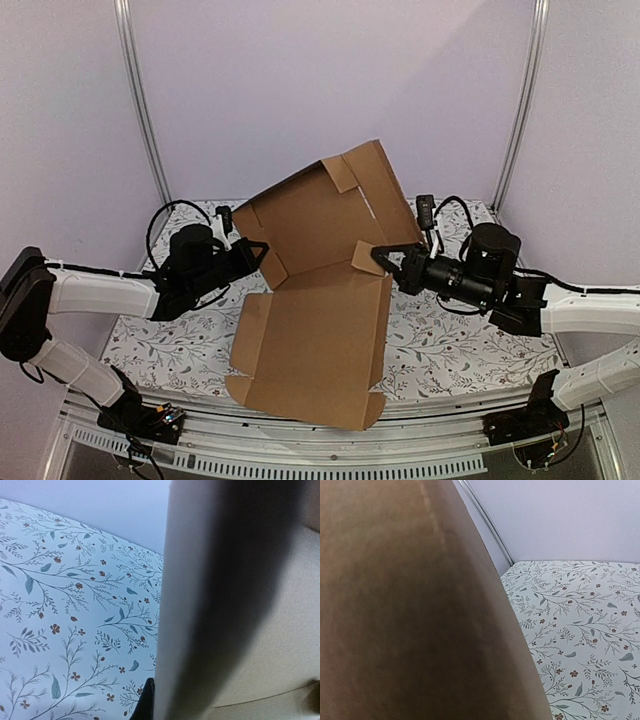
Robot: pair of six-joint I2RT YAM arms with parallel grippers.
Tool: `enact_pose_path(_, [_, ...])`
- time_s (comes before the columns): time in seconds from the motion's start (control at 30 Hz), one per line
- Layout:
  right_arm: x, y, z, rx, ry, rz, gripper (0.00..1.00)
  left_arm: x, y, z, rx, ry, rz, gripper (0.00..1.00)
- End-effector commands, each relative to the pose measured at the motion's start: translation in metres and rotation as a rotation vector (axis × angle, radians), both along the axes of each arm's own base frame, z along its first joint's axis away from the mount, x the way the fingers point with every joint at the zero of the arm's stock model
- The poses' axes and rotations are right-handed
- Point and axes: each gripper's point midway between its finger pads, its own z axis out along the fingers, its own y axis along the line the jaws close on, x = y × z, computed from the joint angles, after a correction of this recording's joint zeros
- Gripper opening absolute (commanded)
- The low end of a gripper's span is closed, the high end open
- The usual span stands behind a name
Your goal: Fold the paper box
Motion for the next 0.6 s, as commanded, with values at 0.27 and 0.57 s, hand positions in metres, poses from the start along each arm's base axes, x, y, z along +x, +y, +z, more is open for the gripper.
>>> enact_pose_path(0.27, [-0.011, -0.025, -0.029, -0.180, 0.017, -0.039, 0.03, 0.002, -0.004, 0.024, -0.050, -0.059, -0.027, 0.00])
enact_pose_path(0.57, [-0.030, -0.044, -0.009, -0.204, -0.006, -0.007, 0.23, 0.005, 0.004, 0.015, 0.032, -0.069, 0.006, 0.00])
